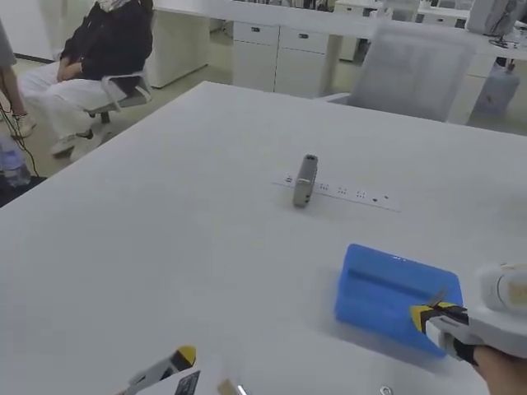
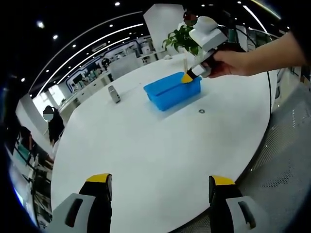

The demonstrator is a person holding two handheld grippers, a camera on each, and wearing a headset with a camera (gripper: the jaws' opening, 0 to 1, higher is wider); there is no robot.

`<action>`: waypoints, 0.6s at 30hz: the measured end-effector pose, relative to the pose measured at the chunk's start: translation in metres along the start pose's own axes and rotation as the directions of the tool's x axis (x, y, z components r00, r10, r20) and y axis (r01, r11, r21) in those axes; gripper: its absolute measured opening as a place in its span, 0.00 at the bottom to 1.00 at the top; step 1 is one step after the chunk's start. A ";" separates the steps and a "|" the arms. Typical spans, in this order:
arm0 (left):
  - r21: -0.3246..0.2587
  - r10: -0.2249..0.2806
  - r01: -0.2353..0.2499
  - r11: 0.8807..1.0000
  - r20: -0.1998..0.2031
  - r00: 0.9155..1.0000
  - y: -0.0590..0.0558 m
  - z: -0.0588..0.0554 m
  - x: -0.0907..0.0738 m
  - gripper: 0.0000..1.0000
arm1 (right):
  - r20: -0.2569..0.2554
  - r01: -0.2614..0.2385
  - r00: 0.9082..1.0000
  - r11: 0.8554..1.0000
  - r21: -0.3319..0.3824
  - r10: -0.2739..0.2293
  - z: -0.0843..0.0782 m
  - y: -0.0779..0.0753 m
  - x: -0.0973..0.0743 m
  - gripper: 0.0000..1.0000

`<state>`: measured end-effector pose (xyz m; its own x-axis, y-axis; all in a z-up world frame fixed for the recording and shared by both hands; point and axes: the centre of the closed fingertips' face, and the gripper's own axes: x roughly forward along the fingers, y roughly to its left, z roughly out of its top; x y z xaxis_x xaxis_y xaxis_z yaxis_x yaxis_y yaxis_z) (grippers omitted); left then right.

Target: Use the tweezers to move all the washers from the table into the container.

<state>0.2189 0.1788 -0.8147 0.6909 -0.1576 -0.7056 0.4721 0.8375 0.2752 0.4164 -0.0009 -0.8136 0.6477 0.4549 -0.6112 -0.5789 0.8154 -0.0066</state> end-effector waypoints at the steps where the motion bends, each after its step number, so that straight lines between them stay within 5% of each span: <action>1: 0.001 -0.001 0.001 1.000 0.000 1.000 0.000 0.000 0.000 0.84 | 0.006 0.006 1.000 1.000 -0.005 -0.006 0.001 0.000 -0.002 0.03; 10: 0.003 -0.001 0.001 1.000 0.003 1.000 -0.001 0.000 0.001 0.84 | 0.126 -0.020 0.992 0.998 0.057 0.013 0.033 0.004 -0.036 0.03; 18: 0.004 -0.001 0.001 1.000 0.004 1.000 0.000 0.001 0.002 0.84 | 0.152 -0.080 0.986 0.994 0.071 0.069 0.030 0.022 -0.059 0.03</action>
<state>0.2203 0.1779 -0.8157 0.6923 -0.1608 -0.7034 0.4753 0.8351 0.2768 0.3803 0.0016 -0.7540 0.6742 0.5593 -0.4824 -0.5925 0.7995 0.0987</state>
